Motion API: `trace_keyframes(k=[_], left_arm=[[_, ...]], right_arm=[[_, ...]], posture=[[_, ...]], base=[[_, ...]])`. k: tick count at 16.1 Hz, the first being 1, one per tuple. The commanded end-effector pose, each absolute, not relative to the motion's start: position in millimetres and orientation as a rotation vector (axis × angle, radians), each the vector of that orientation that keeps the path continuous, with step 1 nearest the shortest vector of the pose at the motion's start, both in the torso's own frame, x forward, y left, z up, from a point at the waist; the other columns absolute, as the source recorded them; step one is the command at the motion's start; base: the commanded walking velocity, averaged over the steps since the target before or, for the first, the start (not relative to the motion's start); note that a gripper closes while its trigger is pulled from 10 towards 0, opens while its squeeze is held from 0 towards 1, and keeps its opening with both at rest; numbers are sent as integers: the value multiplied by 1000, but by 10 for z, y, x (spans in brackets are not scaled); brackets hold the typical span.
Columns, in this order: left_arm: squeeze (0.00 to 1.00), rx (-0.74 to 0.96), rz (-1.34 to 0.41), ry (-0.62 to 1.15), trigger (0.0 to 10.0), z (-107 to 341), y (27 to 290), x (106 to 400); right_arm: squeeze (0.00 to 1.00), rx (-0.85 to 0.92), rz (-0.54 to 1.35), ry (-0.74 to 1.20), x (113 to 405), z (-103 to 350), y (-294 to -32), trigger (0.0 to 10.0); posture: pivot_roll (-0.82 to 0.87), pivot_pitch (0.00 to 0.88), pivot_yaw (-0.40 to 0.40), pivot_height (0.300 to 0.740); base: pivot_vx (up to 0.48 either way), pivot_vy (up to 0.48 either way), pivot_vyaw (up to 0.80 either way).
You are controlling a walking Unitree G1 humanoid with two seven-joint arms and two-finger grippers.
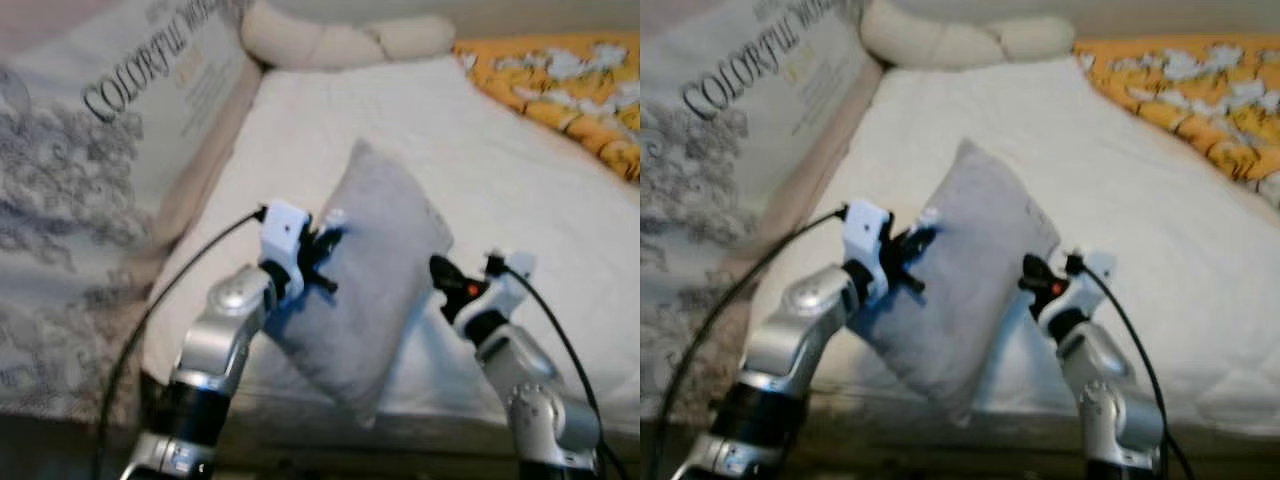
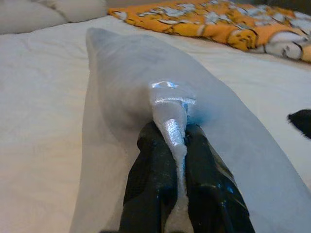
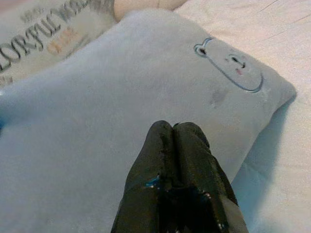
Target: Clean up the room
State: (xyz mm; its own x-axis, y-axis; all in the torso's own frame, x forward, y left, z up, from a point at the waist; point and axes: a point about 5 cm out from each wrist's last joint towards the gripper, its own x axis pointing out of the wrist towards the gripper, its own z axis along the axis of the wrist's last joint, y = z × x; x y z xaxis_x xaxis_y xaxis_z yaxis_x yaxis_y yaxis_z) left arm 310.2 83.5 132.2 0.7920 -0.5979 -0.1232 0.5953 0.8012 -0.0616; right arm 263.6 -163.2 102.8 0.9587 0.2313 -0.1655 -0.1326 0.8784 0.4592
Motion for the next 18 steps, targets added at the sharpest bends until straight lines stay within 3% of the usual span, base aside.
trace_keyframes(k=[1, 7, 18], left_arm=[[0, 5, -618, 83, 10000, 1446, 903, 3169], [0, 12, -626, 86, 10000, 1424, 872, 3212], [0, 38, -512, 42, 10000, 1492, 1043, 3313]], right_arm=[[0, 459, 202, 212, 2626, 1047, -1583, 10000], [0, 441, 183, 210, 2574, 1046, -1591, 10000], [0, 372, 207, 238, 2551, 1028, -1528, 10000]], posture=[[-102, 0, 123, 740], [-116, 0, 136, 740], [-108, 0, 125, 740]], base=[[0, 360, 0], [0, 356, 0], [22, 0, 52]])
